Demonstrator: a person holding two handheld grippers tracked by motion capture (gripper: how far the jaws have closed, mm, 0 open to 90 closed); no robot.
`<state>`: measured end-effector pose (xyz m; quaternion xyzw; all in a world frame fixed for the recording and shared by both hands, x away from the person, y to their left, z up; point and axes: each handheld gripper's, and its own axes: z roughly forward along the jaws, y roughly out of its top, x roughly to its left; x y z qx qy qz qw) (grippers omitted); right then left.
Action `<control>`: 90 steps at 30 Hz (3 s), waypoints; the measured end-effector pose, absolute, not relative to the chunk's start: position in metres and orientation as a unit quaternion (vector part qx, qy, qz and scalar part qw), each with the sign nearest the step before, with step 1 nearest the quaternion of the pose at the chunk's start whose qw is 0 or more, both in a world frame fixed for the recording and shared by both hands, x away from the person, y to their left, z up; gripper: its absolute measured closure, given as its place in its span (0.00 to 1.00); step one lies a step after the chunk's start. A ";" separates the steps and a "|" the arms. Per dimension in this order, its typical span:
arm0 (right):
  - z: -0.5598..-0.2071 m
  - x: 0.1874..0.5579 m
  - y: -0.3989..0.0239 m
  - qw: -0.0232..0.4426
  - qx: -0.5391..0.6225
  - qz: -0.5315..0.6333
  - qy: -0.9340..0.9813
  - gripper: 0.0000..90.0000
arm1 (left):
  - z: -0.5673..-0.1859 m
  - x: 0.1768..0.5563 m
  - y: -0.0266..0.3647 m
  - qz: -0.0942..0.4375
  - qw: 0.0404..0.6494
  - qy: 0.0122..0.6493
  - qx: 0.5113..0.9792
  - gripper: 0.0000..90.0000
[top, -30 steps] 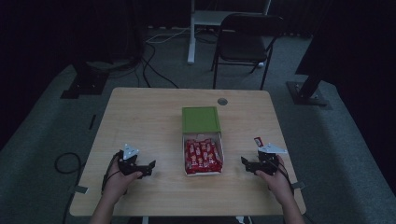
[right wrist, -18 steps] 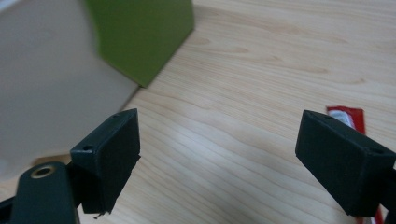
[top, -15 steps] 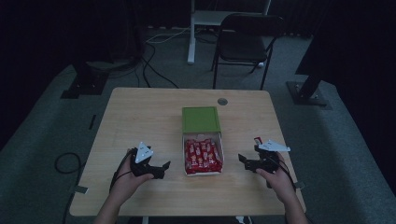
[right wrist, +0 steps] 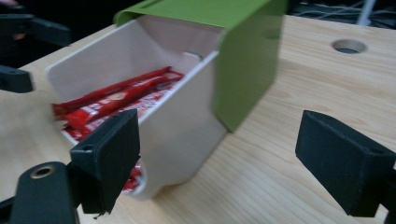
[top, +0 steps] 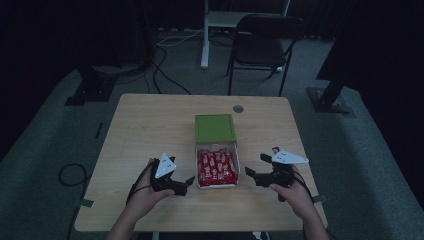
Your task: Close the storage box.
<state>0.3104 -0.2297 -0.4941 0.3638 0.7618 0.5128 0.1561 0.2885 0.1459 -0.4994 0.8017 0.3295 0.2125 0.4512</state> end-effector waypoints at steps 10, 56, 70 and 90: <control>-0.502 0.313 -0.213 0.136 0.346 0.509 0.776 0.15 | -0.500 0.289 0.138 0.214 0.451 0.319 0.806 0.02; -0.509 0.334 -0.209 0.146 0.355 0.496 0.779 0.14 | -0.508 0.319 0.131 0.206 0.448 0.334 0.803 0.02; -0.507 0.342 -0.205 0.152 0.356 0.494 0.779 0.14 | -0.507 0.329 0.133 0.205 0.450 0.346 0.797 0.02; -0.506 0.354 -0.203 0.160 0.370 0.498 0.768 0.14 | -0.505 0.342 0.134 0.209 0.451 0.353 0.793 0.02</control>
